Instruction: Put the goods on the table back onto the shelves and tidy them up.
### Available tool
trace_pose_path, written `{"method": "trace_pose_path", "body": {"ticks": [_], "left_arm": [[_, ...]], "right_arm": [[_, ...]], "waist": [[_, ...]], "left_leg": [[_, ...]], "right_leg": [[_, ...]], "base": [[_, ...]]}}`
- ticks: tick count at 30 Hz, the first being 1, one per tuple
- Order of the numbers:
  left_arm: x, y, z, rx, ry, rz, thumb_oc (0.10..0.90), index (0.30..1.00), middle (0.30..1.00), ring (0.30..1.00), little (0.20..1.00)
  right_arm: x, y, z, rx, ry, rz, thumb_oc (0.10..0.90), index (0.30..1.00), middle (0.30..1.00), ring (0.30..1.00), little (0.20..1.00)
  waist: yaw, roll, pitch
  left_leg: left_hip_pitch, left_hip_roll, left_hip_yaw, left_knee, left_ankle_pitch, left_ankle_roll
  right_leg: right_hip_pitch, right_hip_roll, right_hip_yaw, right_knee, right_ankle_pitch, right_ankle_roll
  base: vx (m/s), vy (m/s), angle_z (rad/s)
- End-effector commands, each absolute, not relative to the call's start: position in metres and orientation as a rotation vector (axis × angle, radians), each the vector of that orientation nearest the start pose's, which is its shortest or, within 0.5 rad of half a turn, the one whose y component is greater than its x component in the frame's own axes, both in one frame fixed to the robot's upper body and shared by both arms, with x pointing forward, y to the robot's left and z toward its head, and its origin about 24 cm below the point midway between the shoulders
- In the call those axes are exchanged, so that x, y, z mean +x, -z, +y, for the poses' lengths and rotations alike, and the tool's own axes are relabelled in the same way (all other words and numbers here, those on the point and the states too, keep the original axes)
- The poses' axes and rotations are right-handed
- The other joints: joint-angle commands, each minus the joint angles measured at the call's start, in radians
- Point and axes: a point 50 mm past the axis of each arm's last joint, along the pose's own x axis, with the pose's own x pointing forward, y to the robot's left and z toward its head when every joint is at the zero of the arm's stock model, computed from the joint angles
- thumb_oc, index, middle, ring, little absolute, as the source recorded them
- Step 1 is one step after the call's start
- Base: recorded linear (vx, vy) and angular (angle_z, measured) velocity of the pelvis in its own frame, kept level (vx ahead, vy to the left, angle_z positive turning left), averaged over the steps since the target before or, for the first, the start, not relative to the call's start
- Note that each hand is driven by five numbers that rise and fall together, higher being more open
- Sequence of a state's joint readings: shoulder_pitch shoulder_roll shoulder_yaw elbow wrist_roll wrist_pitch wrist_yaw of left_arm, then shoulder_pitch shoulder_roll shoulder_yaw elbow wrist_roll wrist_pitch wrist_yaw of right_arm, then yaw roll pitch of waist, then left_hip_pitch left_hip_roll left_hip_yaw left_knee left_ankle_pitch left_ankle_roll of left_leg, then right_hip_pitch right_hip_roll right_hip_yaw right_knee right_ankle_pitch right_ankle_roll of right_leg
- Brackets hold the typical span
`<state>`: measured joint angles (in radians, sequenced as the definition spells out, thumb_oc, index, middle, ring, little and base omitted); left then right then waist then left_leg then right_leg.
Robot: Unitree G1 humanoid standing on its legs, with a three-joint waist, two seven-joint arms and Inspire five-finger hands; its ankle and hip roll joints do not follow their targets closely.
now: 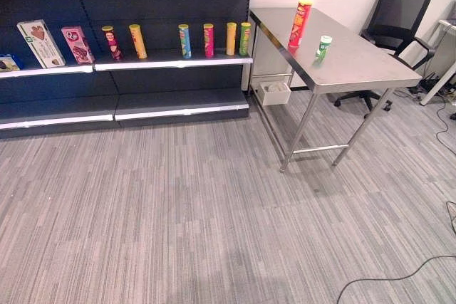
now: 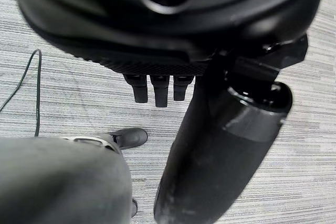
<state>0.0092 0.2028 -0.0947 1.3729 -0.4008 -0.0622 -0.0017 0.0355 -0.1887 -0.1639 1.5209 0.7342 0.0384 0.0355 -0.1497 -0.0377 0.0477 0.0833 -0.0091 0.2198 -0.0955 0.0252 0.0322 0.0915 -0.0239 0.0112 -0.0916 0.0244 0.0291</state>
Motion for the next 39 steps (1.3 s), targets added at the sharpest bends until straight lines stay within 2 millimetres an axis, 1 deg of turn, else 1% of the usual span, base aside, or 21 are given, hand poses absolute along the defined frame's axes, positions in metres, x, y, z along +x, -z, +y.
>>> {"method": "trace_pose_path", "body": {"ticks": [1,6,10,13,25,26,27,28,29,31,32,33,34,35,36,37,38,39], "left_arm": [[0.064,0.170,0.227,-0.083,-0.346,1.275,0.800,0.900,0.900,0.900,0.900],[0.062,0.169,0.230,-0.068,-0.348,1.283,0.800,0.900,0.900,0.900,0.900],[0.055,0.170,0.232,-0.054,-0.339,1.312,0.800,0.900,0.900,0.900,0.900],[0.057,0.170,0.232,-0.059,-0.351,1.298,0.800,0.900,0.900,0.900,0.900],[0.056,0.170,0.232,-0.046,-0.335,1.299,0.800,0.900,0.900,0.900,0.900],[0.057,0.170,0.232,-0.051,-0.337,1.294,0.800,0.900,0.900,0.900,0.900],[0.060,0.169,0.232,-0.051,-0.339,1.285,0.800,0.900,0.900,0.900,0.900],[0.067,0.168,0.233,-0.053,-0.342,1.264,0.800,0.900,0.900,0.900,0.900],[0.071,0.167,0.234,-0.055,-0.346,1.249,0.800,0.900,0.900,0.900,0.900],[0.077,0.166,0.235,-0.074,-0.364,1.223,0.800,0.900,0.900,0.900,0.900],[0.078,0.165,0.235,-0.079,-0.370,1.219,0.800,0.900,0.900,0.900,0.900],[0.079,0.166,0.232,-0.102,-0.383,1.213,0.800,0.900,0.900,0.900,0.900],[0.076,0.167,0.231,-0.114,-0.391,1.220,0.800,0.900,0.900,0.900,0.900],[0.072,0.168,0.230,-0.127,-0.409,1.229,0.800,0.900,0.900,0.900,0.900],[0.072,0.168,0.228,-0.137,-0.416,1.230,0.800,0.900,0.900,0.900,0.900],[0.062,0.171,0.222,-0.156,-0.432,1.257,0.800,0.900,0.900,0.900,0.900],[0.051,0.173,0.221,-0.166,-0.446,1.287,0.800,0.900,0.900,0.900,0.900],[0.045,0.173,0.221,-0.161,-0.448,1.308,0.800,0.900,0.900,0.900,0.900]], "right_arm": [[0.005,0.172,-0.232,0.572,0.842,1.389,0.800,0.900,0.900,0.900,0.900],[0.003,0.172,-0.231,0.565,0.839,1.397,0.800,0.900,0.900,0.900,0.900],[0.003,0.173,-0.230,0.554,0.824,1.398,0.800,0.900,0.900,0.900,0.900],[0.000,0.173,-0.230,0.529,0.809,1.412,0.800,0.900,0.900,0.900,0.900],[-0.003,0.173,-0.231,0.455,0.747,1.443,0.800,0.900,0.900,0.900,0.900],[-0.001,0.173,-0.232,0.450,0.739,1.441,0.800,0.900,0.900,0.900,0.900],[0.001,0.173,-0.233,0.445,0.736,1.433,0.800,0.900,0.900,0.900,0.900],[0.004,0.172,-0.236,0.430,0.731,1.422,0.800,0.900,0.900,0.900,0.900],[0.005,0.172,-0.237,0.416,0.724,1.422,0.800,0.900,0.900,0.900,0.900],[0.008,0.171,-0.239,0.399,0.719,1.411,0.800,0.900,0.900,0.900,0.900],[0.008,0.171,-0.241,0.392,0.719,1.414,0.800,0.900,0.900,0.900,0.900],[0.006,0.170,-0.243,0.379,0.718,1.422,0.800,0.900,0.900,0.900,0.900],[0.005,0.170,-0.243,0.369,0.707,1.431,0.800,0.900,0.900,0.900,0.900],[0.005,0.170,-0.245,0.348,0.691,1.440,0.800,0.900,0.900,0.900,0.900],[0.006,0.170,-0.246,0.341,0.687,1.439,0.800,0.900,0.900,0.900,0.900],[0.006,0.167,-0.254,0.288,0.687,1.442,0.800,0.900,0.900,0.900,0.900],[0.001,0.167,-0.254,0.287,0.686,1.454,0.800,0.900,0.900,0.900,0.900],[-0.003,0.168,-0.252,0.288,0.672,1.469,0.800,0.900,0.900,0.900,0.900]], "waist": [[-0.003,0.027,-0.019],[-0.002,0.025,-0.020],[-0.003,0.024,-0.025],[0.001,0.023,-0.025],[0.011,0.019,-0.010],[0.014,0.013,0.006],[0.014,0.007,0.020],[0.017,-0.008,0.053],[0.023,-0.020,0.079],[0.033,-0.026,0.103],[0.034,-0.026,0.110],[0.039,-0.030,0.113],[0.042,-0.027,0.112],[0.050,-0.008,0.106],[0.056,0.007,0.105],[0.069,0.028,0.106],[0.071,0.046,0.079],[0.080,0.058,0.067]], "left_leg": [[0.029,0.040,0.018,0.008,-0.076,-0.069],[0.030,0.040,0.017,0.008,-0.077,-0.068],[0.033,0.041,0.019,0.008,-0.079,-0.068],[0.035,0.041,0.016,0.008,-0.079,-0.068],[0.044,0.045,0.007,0.008,-0.084,-0.069],[0.035,0.044,0.006,0.038,-0.087,-0.066],[0.000,0.045,0.003,0.102,-0.103,-0.067],[-0.086,0.048,-0.002,0.249,-0.124,-0.081],[-0.153,0.062,-0.002,0.360,-0.091,-0.101],[-0.249,0.088,-0.025,0.536,-0.015,-0.137],[-0.286,0.096,-0.042,0.587,-0.002,-0.140],[-0.345,0.132,-0.021,0.570,-0.004,-0.128],[-0.346,0.152,-0.017,0.500,-0.023,-0.116],[-0.338,0.173,-0.031,0.322,0.045,-0.120],[-0.339,0.190,-0.047,0.212,0.107,-0.131],[-0.415,0.240,-0.085,0.042,0.170,-0.156],[-0.405,0.252,-0.059,0.016,0.182,-0.166],[-0.392,0.250,-0.053,0.028,0.211,-0.169]], "right_leg": [[-0.021,-0.011,0.030,0.004,0.011,0.102],[-0.019,-0.010,0.028,0.004,0.011,0.102],[-0.017,-0.010,0.030,0.004,0.010,0.102],[-0.016,-0.010,0.027,0.004,0.011,0.101],[-0.010,-0.005,0.015,0.007,-0.001,0.094],[-0.012,-0.006,0.017,0.018,-0.006,0.089],[-0.020,-0.008,0.016,0.031,-0.010,0.083],[-0.031,-0.015,0.017,0.054,-0.019,0.065],[-0.032,-0.020,0.015,0.066,-0.022,0.052],[-0.037,-0.006,0.012,0.077,-0.032,0.029],[-0.035,-0.004,0.008,0.078,-0.036,0.023],[-0.017,-0.018,0.001,0.075,-0.054,0.023],[-0.006,-0.024,0.002,0.077,-0.068,0.031],[0.001,-0.028,0.007,0.082,-0.092,0.039],[0.002,-0.026,0.010,0.088,-0.108,0.039],[0.050,-0.057,0.037,0.095,-0.162,0.051],[0.099,-0.071,0.063,0.089,-0.184,0.065],[0.127,-0.083,0.072,0.087,-0.190,0.072]], "base": [[0.00,0.000,0.00],[0.00,0.000,0.00],[0.00,0.000,0.00],[0.00,0.000,0.00],[0.01,-0.023,0.02],[-0.05,-0.060,0.01],[-0.13,-0.095,0.05],[-0.17,-0.119,0.09],[-0.15,-0.131,0.16],[-0.03,-0.112,0.42],[0.13,-0.062,0.40],[0.23,0.010,0.30],[0.40,0.110,-0.03],[0.40,0.154,-0.17],[0.70,0.246,-0.27],[0.85,0.231,-0.16],[0.94,0.240,-0.01],[0.71,0.202,-0.24]]}}
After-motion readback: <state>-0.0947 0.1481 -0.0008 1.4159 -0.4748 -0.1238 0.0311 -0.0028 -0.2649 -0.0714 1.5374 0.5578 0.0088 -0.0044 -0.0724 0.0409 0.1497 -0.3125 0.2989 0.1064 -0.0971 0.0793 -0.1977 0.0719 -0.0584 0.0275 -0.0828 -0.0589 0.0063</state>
